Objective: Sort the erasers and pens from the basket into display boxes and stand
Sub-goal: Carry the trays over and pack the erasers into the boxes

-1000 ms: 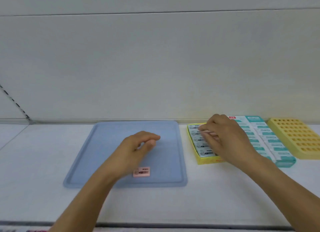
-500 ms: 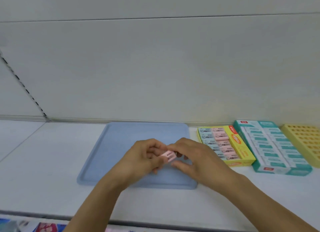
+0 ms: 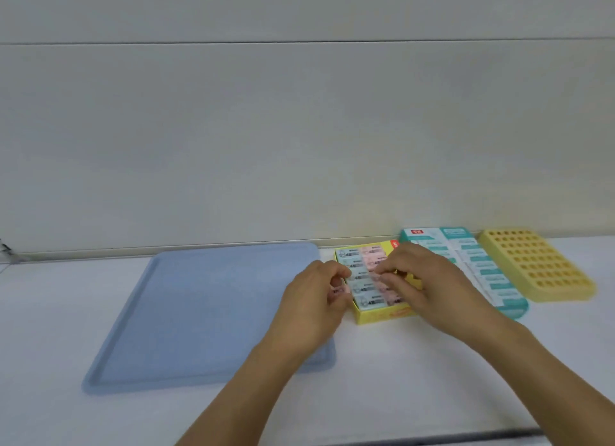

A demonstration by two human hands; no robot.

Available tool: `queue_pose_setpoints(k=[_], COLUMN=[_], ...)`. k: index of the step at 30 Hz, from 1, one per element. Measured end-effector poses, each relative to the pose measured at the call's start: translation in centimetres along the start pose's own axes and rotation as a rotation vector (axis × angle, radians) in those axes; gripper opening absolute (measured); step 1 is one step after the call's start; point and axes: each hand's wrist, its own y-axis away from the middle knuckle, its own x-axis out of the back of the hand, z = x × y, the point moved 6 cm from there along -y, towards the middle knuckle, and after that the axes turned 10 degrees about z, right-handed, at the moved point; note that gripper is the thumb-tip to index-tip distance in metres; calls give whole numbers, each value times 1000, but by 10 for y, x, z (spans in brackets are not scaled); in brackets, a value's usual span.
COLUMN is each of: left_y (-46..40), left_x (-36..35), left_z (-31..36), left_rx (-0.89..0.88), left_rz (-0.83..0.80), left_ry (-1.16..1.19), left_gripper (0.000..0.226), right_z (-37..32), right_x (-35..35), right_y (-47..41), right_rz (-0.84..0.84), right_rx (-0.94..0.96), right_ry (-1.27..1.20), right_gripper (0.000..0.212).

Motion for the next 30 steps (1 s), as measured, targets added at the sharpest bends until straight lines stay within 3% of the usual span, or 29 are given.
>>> queue_pose_setpoints(k=[5, 9, 11, 14, 16, 18, 20, 22, 25, 28, 30], left_y=[-4, -1, 1, -3, -6, -3, 1, 3, 6, 4, -3], left_x=[12, 14, 9, 17, 26, 31, 31, 24, 9, -3, -1], left_z=[-14, -26, -28, -24, -27, -25, -16, -6, 11, 20, 16], left_rx=[25, 105, 69, 8, 91, 281, 432, 518, 572, 557, 468], left_rz=[-44, -128, -240, -254, -194, -146, -104, -74, -80, -106, -46], left_ry=[-162, -74, -148, -228, -63, 327, 646, 821, 918, 944, 769], left_gripper=[12, 12, 26, 11, 5, 4, 9, 14, 21, 24, 19], right_z=[-14, -23, -25, -28, -29, -31, -33, -34, -44, -43, -30], right_x=[-13, -24, -27, -28, -28, -26, -25, -22, -12, -3, 8], right_y=[0, 0, 1, 1, 2, 3, 4, 4, 1, -1, -5], right_rz=[-45, -79, -96, -108, -102, -78, -33, 58, 214, 256, 258], right_rx=[14, 40, 38, 31, 14, -30, -134, -227, -111, -20, -45], right_ry=[-48, -67, -71, -74, -79, -111, -182, -217, -57, 90, 164], right_gripper=[15, 9, 10, 9, 7, 10, 25, 36, 25, 20, 18])
